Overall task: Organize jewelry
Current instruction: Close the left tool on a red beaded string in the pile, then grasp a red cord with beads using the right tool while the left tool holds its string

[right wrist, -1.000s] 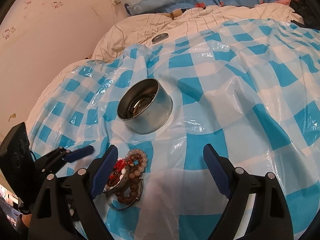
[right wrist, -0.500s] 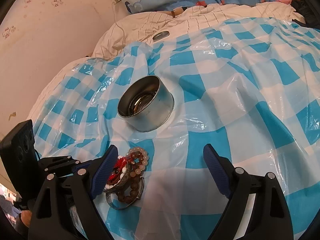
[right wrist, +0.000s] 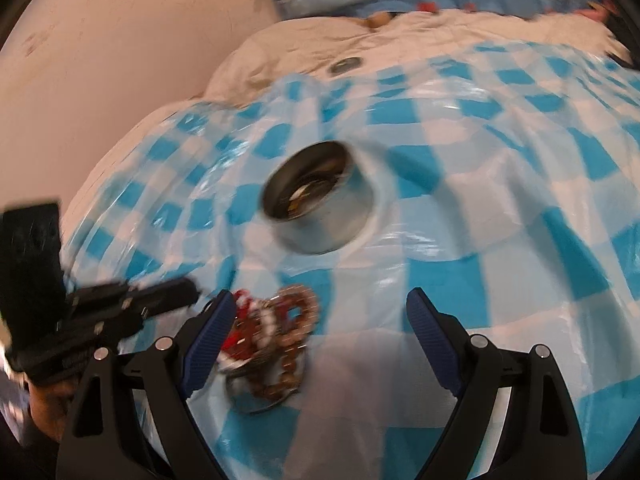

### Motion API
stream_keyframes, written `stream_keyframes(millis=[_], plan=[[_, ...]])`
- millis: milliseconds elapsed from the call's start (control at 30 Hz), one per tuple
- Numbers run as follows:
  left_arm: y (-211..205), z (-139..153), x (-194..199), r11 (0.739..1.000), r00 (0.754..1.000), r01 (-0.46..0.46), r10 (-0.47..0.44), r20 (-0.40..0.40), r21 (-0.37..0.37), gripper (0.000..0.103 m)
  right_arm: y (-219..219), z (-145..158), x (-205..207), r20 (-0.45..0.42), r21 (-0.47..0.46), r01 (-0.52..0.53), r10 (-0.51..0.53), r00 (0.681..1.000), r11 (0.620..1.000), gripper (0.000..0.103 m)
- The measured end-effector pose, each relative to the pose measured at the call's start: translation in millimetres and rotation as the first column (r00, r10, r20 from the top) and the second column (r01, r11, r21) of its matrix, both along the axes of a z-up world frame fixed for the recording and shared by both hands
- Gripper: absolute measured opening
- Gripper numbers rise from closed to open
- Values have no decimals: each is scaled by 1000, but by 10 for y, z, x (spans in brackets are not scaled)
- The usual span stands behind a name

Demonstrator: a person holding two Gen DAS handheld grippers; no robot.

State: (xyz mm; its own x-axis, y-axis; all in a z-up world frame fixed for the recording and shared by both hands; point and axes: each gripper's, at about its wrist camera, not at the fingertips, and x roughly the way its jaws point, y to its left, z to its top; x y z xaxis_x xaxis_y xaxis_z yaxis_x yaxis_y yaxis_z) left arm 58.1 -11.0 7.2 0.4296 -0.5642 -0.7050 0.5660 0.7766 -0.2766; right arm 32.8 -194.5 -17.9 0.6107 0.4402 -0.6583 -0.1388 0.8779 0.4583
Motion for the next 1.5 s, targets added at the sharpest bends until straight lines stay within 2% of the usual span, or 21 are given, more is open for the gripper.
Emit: stream_keyframes(millis=[100,233,400,500,633,867,967,1133,1167,1200,1300,1500], plan=[[-4,10,2,1000,1000,0,0,-1,0,1,236,42,-55,43,-42,-101,103,994,994,84],[-8,21,-19,1000,1000,5,-5,2,17,1,419,68,-88,96,-92,-150,159,983,984,84],[13,58,-33,1000,1000,-5,5,14,5,1,511,-14,-2,89,-111,-155,165,982,982,83],[104,139,-26,999,998,-44,45,35,-22,1,540,-60,35,86,-115,-151,162,983,982,83],[183,213,-19,997,996,-69,71,50,-41,1,580,-79,34,95,-127,-154,167,981,980,78],[258,250,-2,993,992,-105,108,58,-59,1,706,-106,18,99,-166,-180,198,975,970,77],[321,272,18,989,989,-129,134,62,-75,1,731,-117,21,97,-175,-189,208,973,966,74],[392,291,40,983,985,-156,162,59,-92,1,795,-200,55,51,-208,-217,232,971,954,48],[405,293,46,983,985,-158,164,58,-93,1,799,-200,51,53,-213,-218,234,971,953,45],[410,292,47,983,984,-161,166,58,-93,1,799,-196,46,56,-225,-211,229,972,951,38],[426,296,42,982,983,-165,171,58,-96,1,743,-206,57,57,-224,-188,206,977,956,24],[441,298,43,981,983,-168,174,59,-97,1,625,-158,71,73,-168,-162,176,982,972,12]])
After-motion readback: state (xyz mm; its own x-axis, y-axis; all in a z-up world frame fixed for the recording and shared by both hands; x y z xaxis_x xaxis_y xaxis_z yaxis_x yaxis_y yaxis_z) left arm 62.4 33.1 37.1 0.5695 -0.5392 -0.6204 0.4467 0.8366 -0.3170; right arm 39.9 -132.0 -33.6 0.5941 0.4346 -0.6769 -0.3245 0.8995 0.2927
